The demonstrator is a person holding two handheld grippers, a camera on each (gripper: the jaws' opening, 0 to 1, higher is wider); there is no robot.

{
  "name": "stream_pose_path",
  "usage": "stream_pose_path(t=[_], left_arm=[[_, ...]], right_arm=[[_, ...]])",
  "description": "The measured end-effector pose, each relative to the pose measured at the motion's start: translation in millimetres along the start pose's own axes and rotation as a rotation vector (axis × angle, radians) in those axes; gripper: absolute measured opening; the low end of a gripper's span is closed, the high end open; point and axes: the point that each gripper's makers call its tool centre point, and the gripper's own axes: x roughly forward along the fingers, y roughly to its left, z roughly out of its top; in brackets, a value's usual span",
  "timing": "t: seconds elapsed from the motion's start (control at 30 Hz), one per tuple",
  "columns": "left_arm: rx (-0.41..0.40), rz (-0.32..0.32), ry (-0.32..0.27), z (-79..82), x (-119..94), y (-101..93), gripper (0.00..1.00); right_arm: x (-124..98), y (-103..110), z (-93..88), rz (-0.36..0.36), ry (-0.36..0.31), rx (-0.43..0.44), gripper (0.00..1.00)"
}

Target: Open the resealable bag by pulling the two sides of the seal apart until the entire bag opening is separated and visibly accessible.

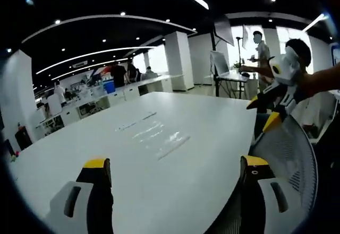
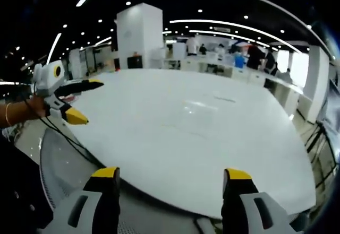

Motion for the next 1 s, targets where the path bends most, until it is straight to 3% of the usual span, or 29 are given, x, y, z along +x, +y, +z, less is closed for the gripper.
stream_pose_path(t=[0.33,0.7,1.0], left_arm=[[-0.052,0.007,-0.027,-2.6,-7.1,1.0,1.0],[-0.098,0.016,-0.078,2.1,-9.5,6.3,1.0],[-0.113,0.013,-0.054,-6.3,-9.3,6.3,1.0]], right_arm=[[-5.6,-4.6,11.7,-0.037,-0.073,0.006,0.79],[-5.6,-16.2,32.0,-0.072,-0.165,0.04,0.94],[0.9,-14.4,28.9,-0.058,-0.154,0.065,0.95]])
